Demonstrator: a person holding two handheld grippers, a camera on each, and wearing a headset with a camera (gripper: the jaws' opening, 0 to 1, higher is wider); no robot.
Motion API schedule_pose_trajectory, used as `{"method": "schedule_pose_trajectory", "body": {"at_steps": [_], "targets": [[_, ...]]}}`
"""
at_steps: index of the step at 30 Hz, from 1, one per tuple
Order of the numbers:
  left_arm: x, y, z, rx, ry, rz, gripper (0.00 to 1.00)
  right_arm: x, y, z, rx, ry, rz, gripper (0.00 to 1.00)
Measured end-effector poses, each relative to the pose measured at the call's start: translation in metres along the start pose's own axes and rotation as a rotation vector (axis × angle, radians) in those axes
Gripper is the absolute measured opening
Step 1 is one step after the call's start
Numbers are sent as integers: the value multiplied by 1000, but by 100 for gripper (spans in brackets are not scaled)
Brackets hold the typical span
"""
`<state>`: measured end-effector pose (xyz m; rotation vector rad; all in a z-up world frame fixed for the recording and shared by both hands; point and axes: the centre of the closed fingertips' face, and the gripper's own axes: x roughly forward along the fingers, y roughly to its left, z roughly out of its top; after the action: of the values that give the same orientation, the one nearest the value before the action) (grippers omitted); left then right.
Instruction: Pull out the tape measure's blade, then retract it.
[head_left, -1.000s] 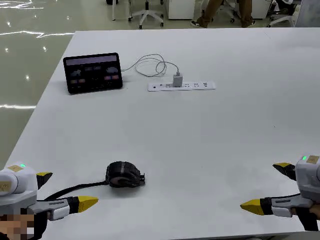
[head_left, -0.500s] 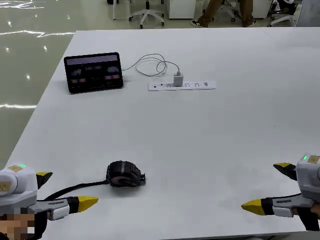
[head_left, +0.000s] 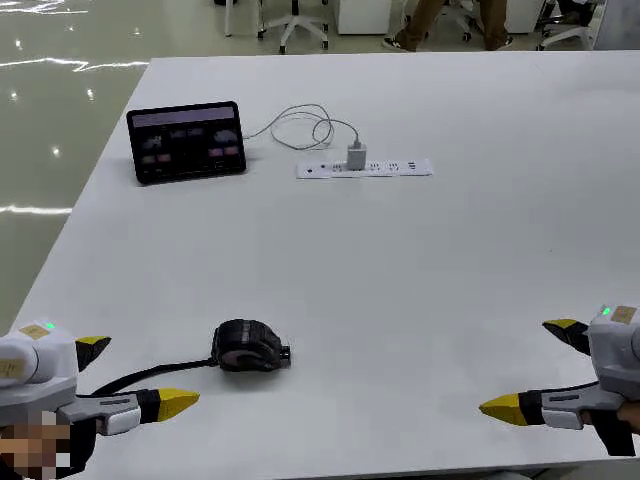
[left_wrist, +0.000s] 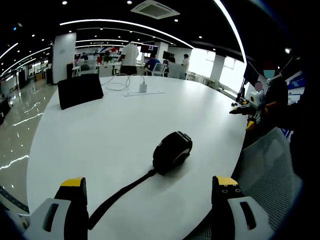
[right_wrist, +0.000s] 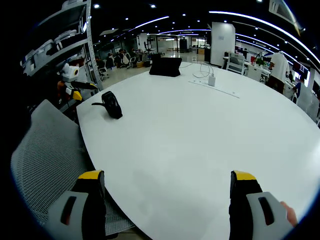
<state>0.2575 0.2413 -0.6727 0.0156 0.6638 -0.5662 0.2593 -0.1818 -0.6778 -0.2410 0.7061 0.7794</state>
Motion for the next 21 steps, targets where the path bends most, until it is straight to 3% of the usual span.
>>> {"method": "schedule_pose_trajectory", "body": {"at_steps": [10,21], "targets": [[4,-3,6,-14,4,-36,100,2,-3,6,3,-13,3,100],[3,1,3,-4,22,-28,100,3,-1,3,16,-15,-6,100]]}}
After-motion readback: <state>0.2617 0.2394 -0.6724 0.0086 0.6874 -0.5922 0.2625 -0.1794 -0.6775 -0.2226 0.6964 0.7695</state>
